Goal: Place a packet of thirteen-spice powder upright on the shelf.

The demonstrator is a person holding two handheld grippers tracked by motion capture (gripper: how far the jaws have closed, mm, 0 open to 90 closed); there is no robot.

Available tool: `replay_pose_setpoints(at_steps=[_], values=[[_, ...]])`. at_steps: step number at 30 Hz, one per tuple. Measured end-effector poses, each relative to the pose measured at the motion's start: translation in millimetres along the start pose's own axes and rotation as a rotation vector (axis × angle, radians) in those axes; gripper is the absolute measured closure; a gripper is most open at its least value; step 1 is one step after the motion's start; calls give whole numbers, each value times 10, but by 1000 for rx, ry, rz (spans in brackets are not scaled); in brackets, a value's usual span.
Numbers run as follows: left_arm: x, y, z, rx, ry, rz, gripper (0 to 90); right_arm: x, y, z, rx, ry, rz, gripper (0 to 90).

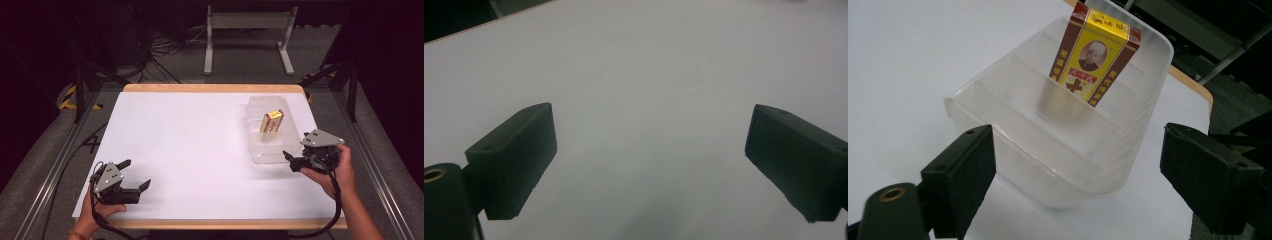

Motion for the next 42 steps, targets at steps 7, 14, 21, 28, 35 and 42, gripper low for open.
replay_pose_setpoints(at_steps=[7,14,21,28,35,42], values=[[0,0,-3,-3,-1,1,71,115,19,-27,10,11,-9,148],[2,4,-6,-2,-3,2,72,260,24,-34,18,20,-9,146],[4,5,-3,0,-3,4,72,432,27,-36,32,14,7,143],[11,8,12,1,5,2,71,586,28,-29,43,11,26,138],[19,18,17,1,8,1,72,749,31,8,56,17,53,132],[17,31,12,3,0,-7,71,929,34,35,76,-2,101,120]])
Point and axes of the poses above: each handheld gripper's, and its own axes: z roughly forward along the jaws, x roughly out of its underside, y roughly to its left, the point moved 1 cm from there along z, roughly forward along the jaws, and after that the axes turned 4 degrees about x, right-handed, at the moved point
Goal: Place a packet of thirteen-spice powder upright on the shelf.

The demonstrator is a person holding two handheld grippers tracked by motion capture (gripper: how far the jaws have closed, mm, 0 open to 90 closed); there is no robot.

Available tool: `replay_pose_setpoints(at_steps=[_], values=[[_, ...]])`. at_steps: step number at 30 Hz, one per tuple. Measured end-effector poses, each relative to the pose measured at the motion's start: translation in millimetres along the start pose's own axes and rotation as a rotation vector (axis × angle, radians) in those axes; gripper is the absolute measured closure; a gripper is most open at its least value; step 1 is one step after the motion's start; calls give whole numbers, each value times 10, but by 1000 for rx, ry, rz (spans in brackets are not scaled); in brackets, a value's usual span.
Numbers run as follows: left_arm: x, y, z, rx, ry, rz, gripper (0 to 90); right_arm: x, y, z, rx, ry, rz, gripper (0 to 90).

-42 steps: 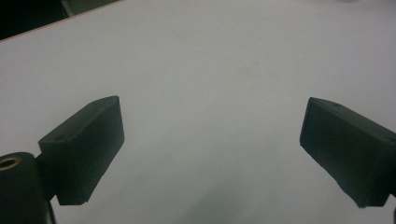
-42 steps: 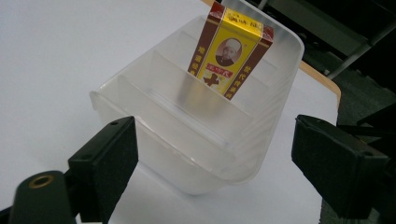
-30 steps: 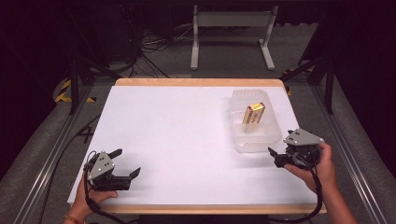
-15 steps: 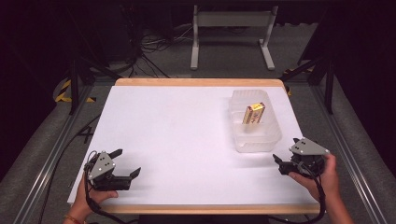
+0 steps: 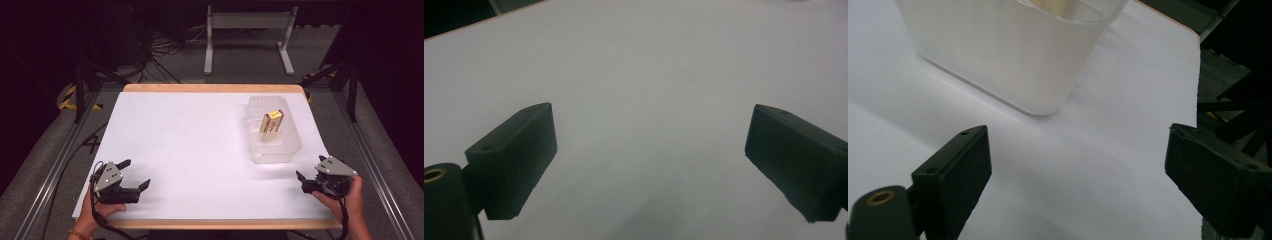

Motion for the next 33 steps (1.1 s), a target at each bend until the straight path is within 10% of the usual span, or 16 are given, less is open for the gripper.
replay_pose_setpoints(at_steps=[33], values=[[21,70,-10,-3,-16,0,68,324,-157,-80,106,-138,189,102]])
Point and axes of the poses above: each handheld gripper's, and its own axes: z roughly forward along the jaws, x roughly out of its underside, y roughly to its left, the point moved 1 cm from there along z, roughly forward along the jaws, and after that the axes turned 4 degrees about x, right-handed, at the moved point
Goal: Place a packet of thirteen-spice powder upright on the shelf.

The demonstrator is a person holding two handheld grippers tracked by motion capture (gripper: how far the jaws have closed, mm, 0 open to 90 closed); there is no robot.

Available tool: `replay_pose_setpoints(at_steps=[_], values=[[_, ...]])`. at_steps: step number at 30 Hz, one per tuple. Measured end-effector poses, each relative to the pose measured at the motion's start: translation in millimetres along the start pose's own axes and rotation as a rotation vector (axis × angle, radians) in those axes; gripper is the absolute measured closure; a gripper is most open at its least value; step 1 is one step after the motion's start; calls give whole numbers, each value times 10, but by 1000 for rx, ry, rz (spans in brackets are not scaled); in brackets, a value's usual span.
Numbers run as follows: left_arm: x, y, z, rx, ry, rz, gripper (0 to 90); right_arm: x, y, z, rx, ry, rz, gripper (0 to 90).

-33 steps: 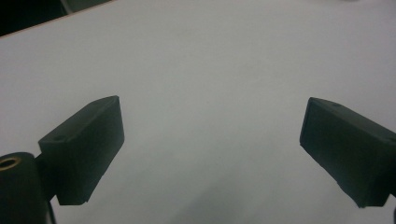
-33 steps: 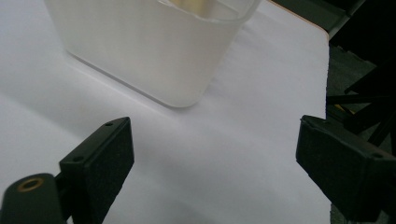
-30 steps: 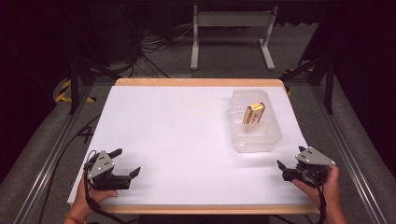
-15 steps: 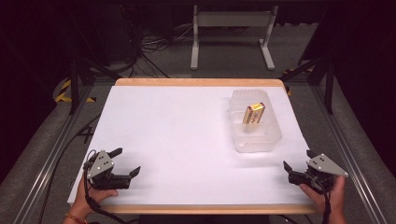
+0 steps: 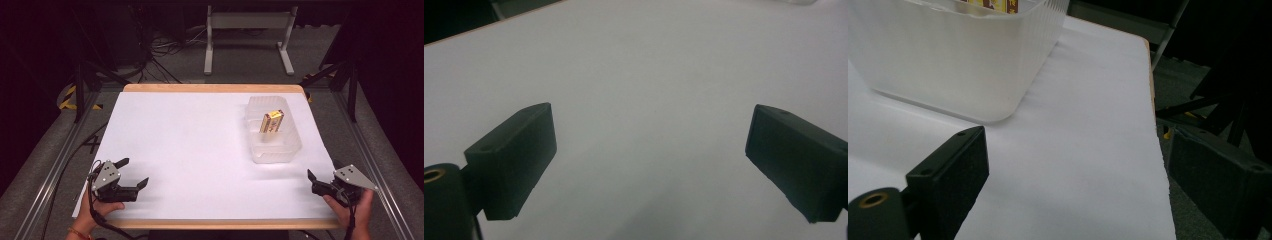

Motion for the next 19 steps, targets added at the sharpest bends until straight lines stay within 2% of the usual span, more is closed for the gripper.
replay_pose_setpoints(at_steps=[5,8,13,19], values=[[1,6,-2,-5,1,0,68,-4,0,-4,11,-5,-2,102],[-5,19,13,-6,2,1,68,-15,-7,-33,51,-26,-4,103],[-12,32,37,-6,8,3,69,12,-30,-30,50,-13,4,103],[-11,29,46,-1,13,3,73,11,11,-26,57,6,-25,102]])
Point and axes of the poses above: each handheld gripper's, and its own axes: z roughly forward along the jaws, x roughly out of its underside, y roughly to its left, the point moved 1 cm from there along z, roughly forward along the jaws, and after that the axes turned 4 degrees about x, right-handed, at the moved point
